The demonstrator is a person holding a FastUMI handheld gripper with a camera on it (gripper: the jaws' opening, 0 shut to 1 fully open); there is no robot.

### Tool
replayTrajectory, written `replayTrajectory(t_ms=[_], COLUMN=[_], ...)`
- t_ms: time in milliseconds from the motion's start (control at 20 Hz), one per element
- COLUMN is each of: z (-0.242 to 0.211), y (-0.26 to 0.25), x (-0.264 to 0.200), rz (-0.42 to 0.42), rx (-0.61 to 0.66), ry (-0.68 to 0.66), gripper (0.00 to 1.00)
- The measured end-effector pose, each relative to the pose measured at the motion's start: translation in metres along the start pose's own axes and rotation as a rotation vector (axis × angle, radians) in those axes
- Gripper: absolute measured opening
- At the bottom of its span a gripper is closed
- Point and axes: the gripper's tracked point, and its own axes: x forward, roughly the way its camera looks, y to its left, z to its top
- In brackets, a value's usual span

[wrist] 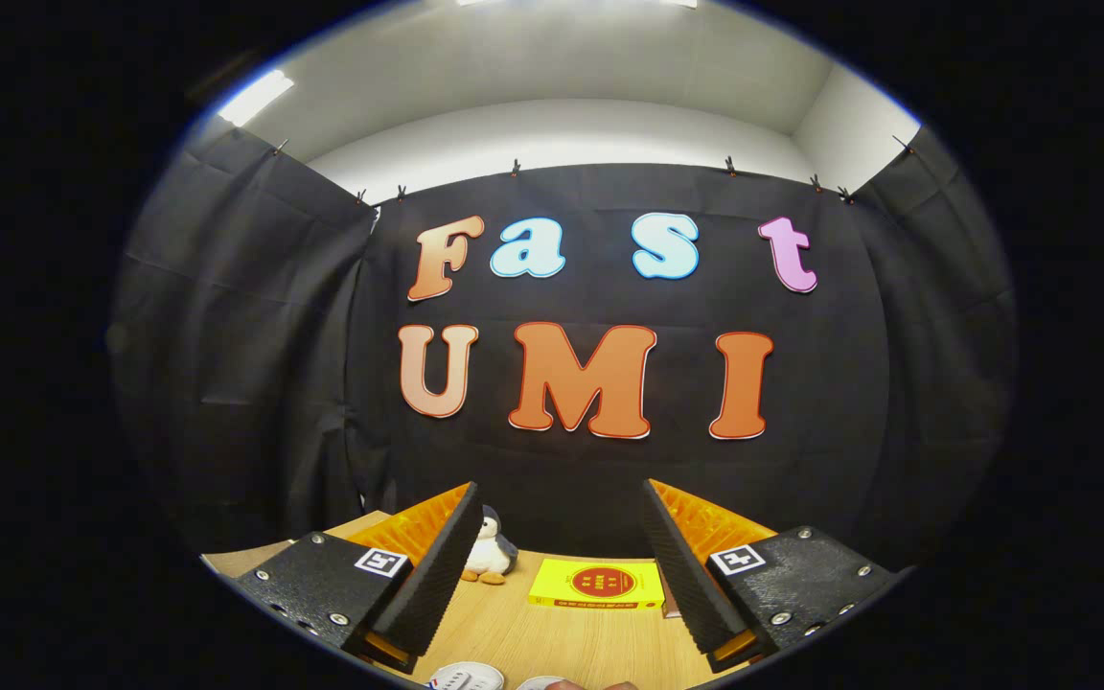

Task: Open the storage box then place both shoes into the box .Put the left shoe in first, then the right shoe, with the right side of both shoes facing outward in a uniform manner.

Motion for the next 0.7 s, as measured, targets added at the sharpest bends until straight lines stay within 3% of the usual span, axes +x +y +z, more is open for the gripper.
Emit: replayTrajectory(t_ms=[250, 700], z=[-0.030, -0.096], y=[0.018, 0.091], x=[-0.001, -0.013], rz=[0.085, 0.324], rx=[0.069, 0.297], ry=[0.098, 0.331], gripper=[0.99, 0.98])
